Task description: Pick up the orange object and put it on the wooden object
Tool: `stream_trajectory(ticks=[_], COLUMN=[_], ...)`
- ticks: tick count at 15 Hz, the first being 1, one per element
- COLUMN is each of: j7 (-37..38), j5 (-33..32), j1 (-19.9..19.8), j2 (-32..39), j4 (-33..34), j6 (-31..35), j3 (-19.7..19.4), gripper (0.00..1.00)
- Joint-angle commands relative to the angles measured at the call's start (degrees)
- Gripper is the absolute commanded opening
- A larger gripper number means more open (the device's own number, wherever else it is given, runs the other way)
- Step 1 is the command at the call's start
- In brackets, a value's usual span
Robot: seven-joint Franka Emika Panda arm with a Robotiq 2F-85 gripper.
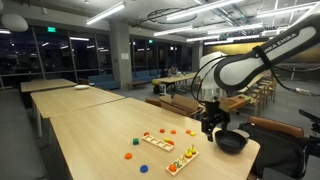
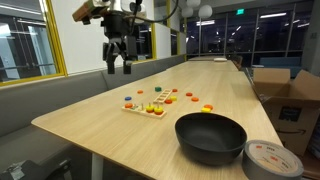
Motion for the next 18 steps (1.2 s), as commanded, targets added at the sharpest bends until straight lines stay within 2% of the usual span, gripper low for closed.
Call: stream_trajectory(ticks=[1,7,13,15,16,18], j7=[-8.7,-24.4,-37.6,-39.7,-37.3,-37.6], j5=[-4.8,-10.0,-2.3,0.3,-1.8,-1.6], j1=[-1.1,-0.1,2.2,2.4,0.9,0.8], j2=[-8.7,-17.6,-21.6,-21.4,-19.4,-19.3], j4=[-1.9,-6.0,-11.3,-11.4,-10.1,-10.3], j6=[-4.9,-2.9,2.7,1.2,0.8,0.7], j3=[1.0,-1.2,-8.0,-9.1,-7.1,-7.3], gripper=[1.00,1.00,1.00,1.00,1.00,1.00])
